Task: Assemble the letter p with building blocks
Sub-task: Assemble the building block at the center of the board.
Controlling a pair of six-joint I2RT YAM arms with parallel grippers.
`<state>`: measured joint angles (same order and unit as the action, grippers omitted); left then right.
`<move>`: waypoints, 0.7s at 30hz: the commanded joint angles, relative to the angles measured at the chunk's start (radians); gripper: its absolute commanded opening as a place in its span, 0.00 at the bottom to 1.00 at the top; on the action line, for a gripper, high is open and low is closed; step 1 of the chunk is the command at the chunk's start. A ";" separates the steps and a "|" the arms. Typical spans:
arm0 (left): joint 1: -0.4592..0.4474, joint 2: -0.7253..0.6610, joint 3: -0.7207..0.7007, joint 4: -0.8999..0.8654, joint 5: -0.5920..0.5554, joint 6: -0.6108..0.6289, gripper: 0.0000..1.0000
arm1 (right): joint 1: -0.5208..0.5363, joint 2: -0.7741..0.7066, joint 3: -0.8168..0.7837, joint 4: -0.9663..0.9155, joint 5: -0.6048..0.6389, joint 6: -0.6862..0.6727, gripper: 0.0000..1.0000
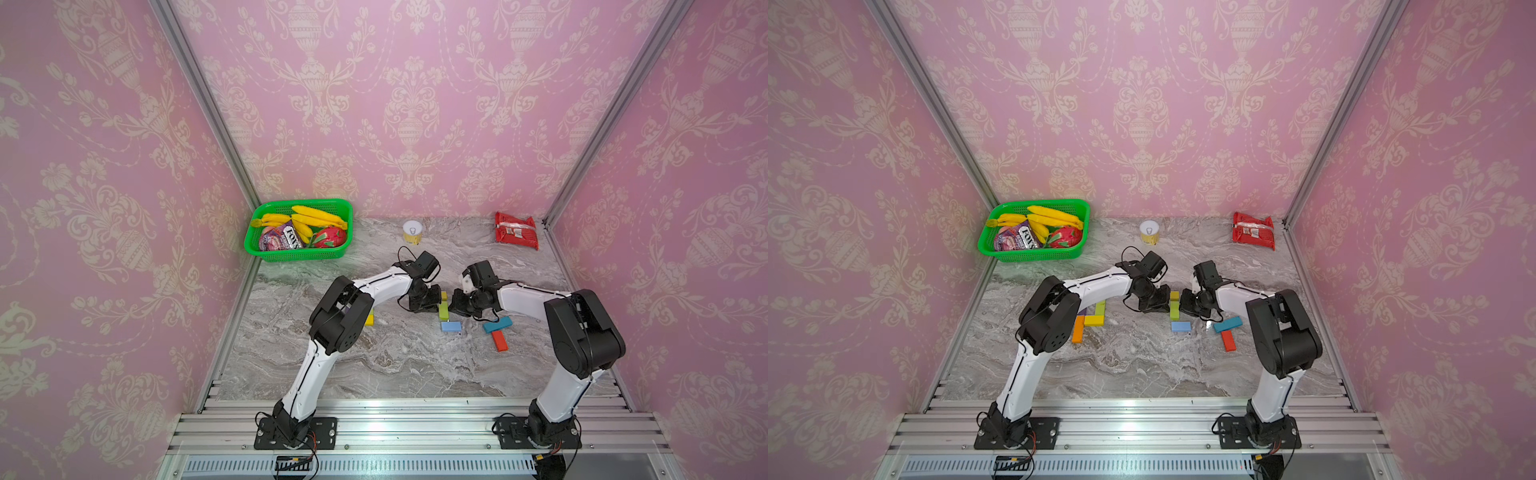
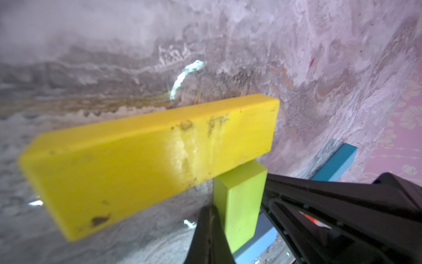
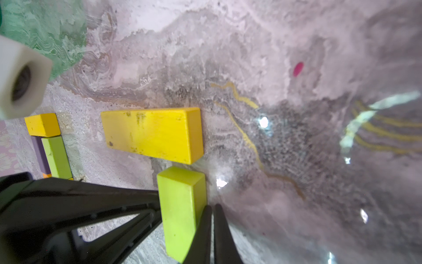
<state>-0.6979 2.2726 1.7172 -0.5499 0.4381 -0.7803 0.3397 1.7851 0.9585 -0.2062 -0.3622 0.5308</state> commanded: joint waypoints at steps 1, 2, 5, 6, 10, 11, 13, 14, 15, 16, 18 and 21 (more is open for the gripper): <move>-0.015 0.025 0.032 -0.016 -0.002 -0.010 0.00 | -0.004 0.059 0.000 -0.076 0.046 -0.012 0.09; -0.014 0.025 0.033 -0.017 -0.005 -0.009 0.00 | -0.005 0.060 0.002 -0.076 0.046 -0.014 0.09; -0.014 0.025 0.039 -0.023 -0.010 -0.007 0.00 | -0.004 0.063 0.006 -0.078 0.043 -0.014 0.09; -0.015 0.025 0.040 -0.022 -0.013 -0.007 0.00 | -0.005 0.064 0.008 -0.077 0.043 -0.014 0.09; -0.015 0.026 0.050 -0.030 -0.016 -0.004 0.00 | -0.004 0.066 0.007 -0.076 0.042 -0.014 0.09; -0.014 0.028 0.051 -0.030 -0.018 -0.004 0.00 | -0.004 0.068 0.007 -0.076 0.040 -0.015 0.09; -0.015 0.034 0.056 -0.033 -0.015 -0.004 0.00 | -0.005 0.071 0.010 -0.078 0.040 -0.016 0.09; -0.014 0.036 0.059 -0.034 -0.013 -0.004 0.00 | -0.005 0.072 0.012 -0.077 0.039 -0.016 0.09; -0.014 0.037 0.061 -0.035 -0.012 -0.005 0.00 | -0.005 0.073 0.014 -0.079 0.038 -0.015 0.09; -0.014 0.037 0.060 -0.035 -0.014 -0.005 0.00 | -0.005 0.072 0.014 -0.078 0.039 -0.016 0.09; -0.014 0.037 0.061 -0.035 -0.015 -0.004 0.00 | -0.006 0.074 0.018 -0.080 0.040 -0.018 0.09; -0.014 0.039 0.067 -0.040 -0.015 -0.004 0.00 | -0.006 0.082 0.028 -0.085 0.038 -0.022 0.09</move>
<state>-0.6987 2.2864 1.7477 -0.5781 0.4301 -0.7799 0.3378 1.8038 0.9878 -0.2287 -0.3626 0.5304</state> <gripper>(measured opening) 0.047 0.095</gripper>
